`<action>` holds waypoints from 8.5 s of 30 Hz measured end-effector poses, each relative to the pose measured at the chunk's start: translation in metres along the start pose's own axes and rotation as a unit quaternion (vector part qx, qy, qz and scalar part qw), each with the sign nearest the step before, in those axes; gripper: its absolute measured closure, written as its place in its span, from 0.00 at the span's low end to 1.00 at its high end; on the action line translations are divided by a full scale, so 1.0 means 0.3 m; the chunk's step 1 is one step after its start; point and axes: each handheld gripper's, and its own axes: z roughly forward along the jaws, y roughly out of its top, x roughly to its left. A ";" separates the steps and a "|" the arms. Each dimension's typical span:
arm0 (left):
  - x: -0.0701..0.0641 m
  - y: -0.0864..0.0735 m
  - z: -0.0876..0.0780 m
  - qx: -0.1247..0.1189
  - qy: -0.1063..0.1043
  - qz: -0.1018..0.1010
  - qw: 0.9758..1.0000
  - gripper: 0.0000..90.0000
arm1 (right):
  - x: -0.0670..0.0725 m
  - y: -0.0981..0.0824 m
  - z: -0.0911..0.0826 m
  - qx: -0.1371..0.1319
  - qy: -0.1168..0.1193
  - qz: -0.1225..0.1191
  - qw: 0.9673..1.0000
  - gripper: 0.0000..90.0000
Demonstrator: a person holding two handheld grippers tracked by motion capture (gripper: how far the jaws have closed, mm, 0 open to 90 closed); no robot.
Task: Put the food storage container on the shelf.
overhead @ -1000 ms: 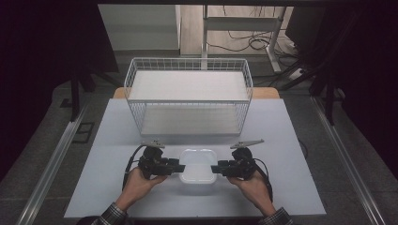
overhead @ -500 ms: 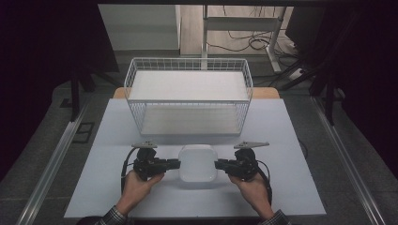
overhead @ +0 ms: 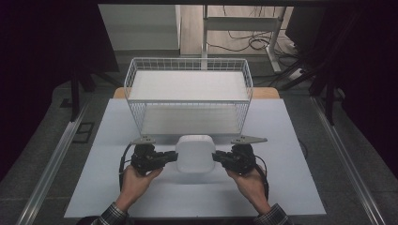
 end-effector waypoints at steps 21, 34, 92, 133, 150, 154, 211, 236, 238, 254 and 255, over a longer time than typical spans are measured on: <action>0.010 0.176 -0.102 -0.043 0.007 0.020 0.999 0.89 | 0.032 0.208 -0.050 -0.052 0.005 -0.035 0.998 0.87; -0.013 0.304 -0.174 -0.068 0.022 0.038 0.997 0.89 | 0.048 0.342 -0.090 -0.084 0.010 -0.043 0.995 0.87; 0.118 0.652 -0.106 -0.062 0.064 0.001 0.996 0.70 | -0.083 0.701 0.026 -0.077 -0.022 -0.006 0.997 0.68; 0.103 0.691 -0.068 -0.065 0.052 0.075 0.994 0.14 | -0.052 0.730 0.074 -0.072 -0.065 -0.080 0.992 0.14; 0.123 0.586 -0.099 -0.080 0.034 0.097 0.991 0.07 | -0.034 0.641 0.079 -0.058 -0.066 -0.125 0.988 0.04; 0.129 0.549 -0.098 -0.084 0.029 0.092 0.992 0.07 | -0.034 0.618 0.079 -0.057 -0.060 -0.127 0.988 0.04; 0.056 0.065 0.004 -0.040 0.002 0.123 0.992 0.03 | -0.022 0.201 0.046 -0.056 -0.032 -0.146 0.987 0.00; 0.038 -0.078 0.006 -0.018 0.010 0.125 0.992 0.04 | -0.036 0.051 0.041 -0.055 -0.035 -0.135 0.989 0.00; 0.041 -0.090 0.002 -0.015 0.012 0.124 0.992 0.04 | -0.039 0.037 0.033 -0.053 -0.037 -0.136 0.989 0.00; 0.063 -0.174 -0.074 -0.022 0.029 0.106 0.994 0.04 | -0.064 -0.058 -0.063 -0.050 -0.041 -0.120 0.991 0.00; 0.064 -0.180 -0.079 -0.021 0.030 0.106 0.994 0.04 | -0.067 -0.065 -0.068 -0.050 -0.043 -0.119 0.991 0.00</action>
